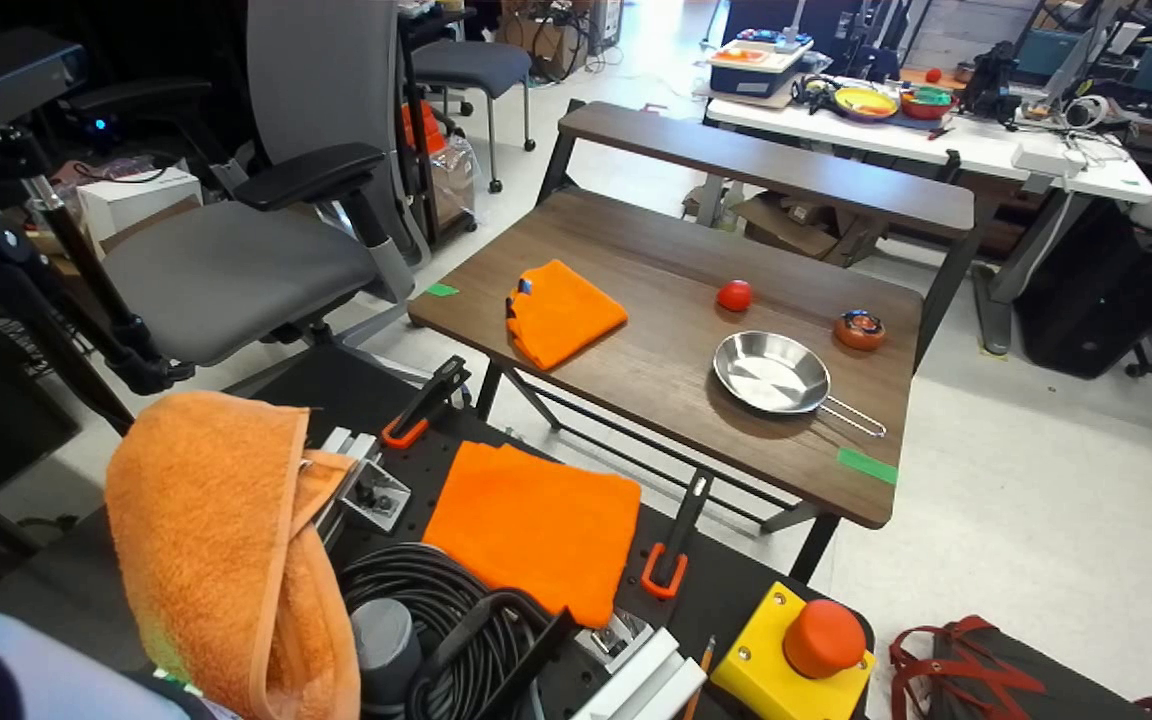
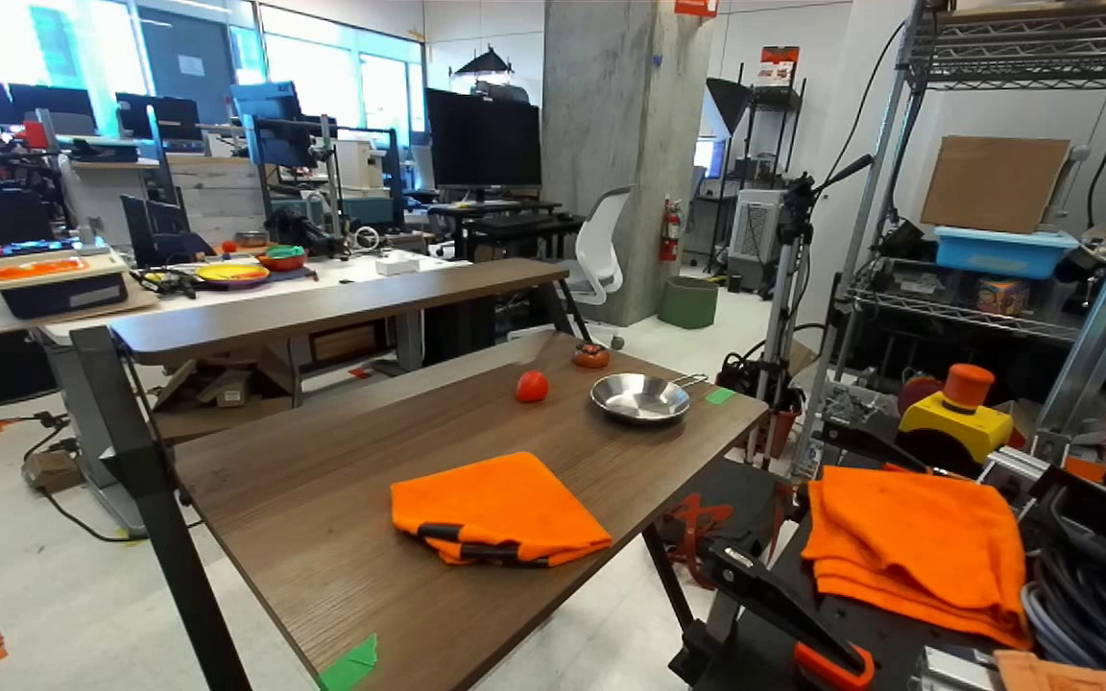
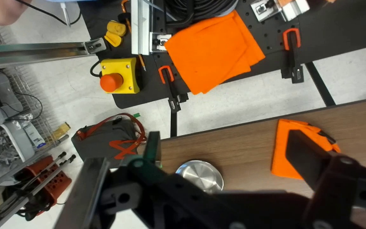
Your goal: Move the orange towel on the table backwards
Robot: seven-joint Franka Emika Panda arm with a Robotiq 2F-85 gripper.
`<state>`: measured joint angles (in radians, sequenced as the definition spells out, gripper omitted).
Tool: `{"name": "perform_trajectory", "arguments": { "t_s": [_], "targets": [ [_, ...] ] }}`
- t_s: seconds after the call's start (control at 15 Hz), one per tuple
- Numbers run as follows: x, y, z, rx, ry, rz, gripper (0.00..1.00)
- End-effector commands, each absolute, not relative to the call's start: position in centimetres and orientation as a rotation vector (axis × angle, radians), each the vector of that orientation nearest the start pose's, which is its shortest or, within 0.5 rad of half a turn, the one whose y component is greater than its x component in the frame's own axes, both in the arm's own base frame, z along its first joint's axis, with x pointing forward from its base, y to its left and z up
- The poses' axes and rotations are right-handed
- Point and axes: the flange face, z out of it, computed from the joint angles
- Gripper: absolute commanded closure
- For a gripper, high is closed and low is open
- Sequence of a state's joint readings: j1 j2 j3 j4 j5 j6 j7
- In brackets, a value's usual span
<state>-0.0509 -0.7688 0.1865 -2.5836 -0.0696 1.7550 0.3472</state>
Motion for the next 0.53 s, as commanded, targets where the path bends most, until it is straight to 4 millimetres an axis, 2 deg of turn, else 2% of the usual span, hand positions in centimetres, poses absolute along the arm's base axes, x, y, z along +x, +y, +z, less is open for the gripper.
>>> {"name": "perform_trajectory", "arguments": {
  "t_s": [0.0,0.27,0.47],
  "targets": [
    [37.4,6.6,45.3,-3.306,0.496,0.096,0.00],
    [42.8,8.5,40.1,-3.261,0.533,0.198,0.00],
    [46.2,9.1,36.2,-3.274,0.621,0.220,0.00]
  ]
}}
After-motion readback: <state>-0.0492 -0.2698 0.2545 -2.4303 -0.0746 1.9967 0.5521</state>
